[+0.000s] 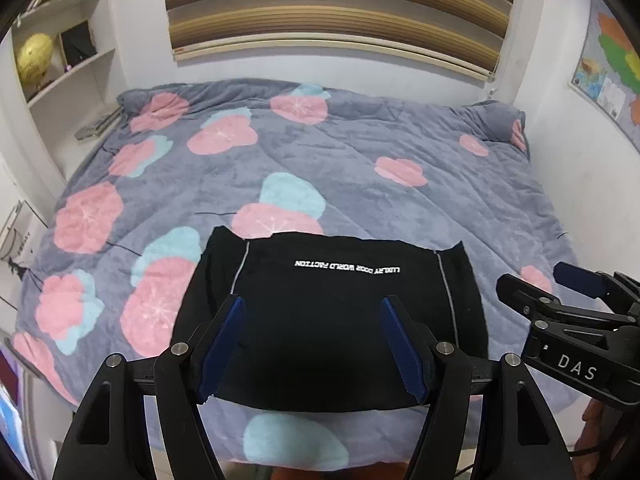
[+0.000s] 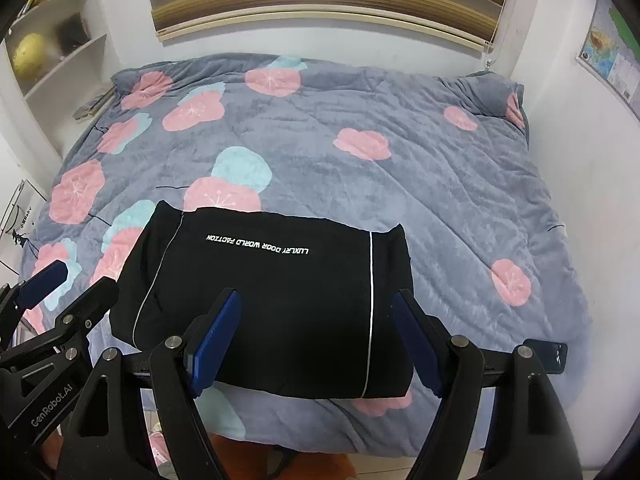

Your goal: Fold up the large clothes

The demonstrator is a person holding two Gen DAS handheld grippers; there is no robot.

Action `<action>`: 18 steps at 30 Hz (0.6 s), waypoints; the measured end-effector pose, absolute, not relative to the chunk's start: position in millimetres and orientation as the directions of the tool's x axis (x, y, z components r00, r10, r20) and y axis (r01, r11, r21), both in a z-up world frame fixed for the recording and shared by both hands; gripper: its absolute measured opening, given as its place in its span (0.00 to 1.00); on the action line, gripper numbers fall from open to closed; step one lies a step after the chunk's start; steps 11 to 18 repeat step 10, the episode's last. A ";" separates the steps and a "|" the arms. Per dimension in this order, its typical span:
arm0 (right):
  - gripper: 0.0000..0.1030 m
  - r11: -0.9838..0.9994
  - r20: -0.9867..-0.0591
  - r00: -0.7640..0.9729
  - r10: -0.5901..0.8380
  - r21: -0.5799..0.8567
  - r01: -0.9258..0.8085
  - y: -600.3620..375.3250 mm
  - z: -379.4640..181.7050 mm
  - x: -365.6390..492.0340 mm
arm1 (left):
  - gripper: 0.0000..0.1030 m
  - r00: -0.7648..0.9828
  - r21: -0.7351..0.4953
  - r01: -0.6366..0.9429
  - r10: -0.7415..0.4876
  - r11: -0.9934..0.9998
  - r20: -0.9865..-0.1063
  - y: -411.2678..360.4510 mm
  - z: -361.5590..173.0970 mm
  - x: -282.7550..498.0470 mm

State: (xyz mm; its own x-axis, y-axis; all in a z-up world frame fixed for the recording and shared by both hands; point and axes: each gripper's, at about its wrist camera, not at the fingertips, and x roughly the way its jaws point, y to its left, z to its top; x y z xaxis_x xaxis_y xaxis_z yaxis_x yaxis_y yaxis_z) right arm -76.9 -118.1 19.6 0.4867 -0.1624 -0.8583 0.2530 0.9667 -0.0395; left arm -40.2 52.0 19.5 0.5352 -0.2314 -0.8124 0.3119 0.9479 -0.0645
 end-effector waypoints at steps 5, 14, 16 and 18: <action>0.77 0.967 -0.858 0.487 -0.164 -0.042 0.252 -118.4 18.9 -76.7 | 0.70 0.535 -0.062 0.316 -0.232 0.947 -0.813 53.4 17.4 -36.6; 0.77 0.967 -0.859 0.484 -0.164 -0.042 0.252 -119.8 17.7 -76.4 | 0.69 0.574 -0.013 0.309 -0.198 0.951 -0.794 54.9 19.2 -38.4; 0.77 0.967 -0.859 0.484 -0.164 -0.042 0.252 -119.8 17.7 -76.4 | 0.69 0.574 -0.013 0.309 -0.198 0.951 -0.794 54.9 19.2 -38.4; 0.77 0.967 -0.859 0.484 -0.164 -0.042 0.252 -119.8 17.7 -76.4 | 0.69 0.574 -0.013 0.309 -0.198 0.951 -0.794 54.9 19.2 -38.4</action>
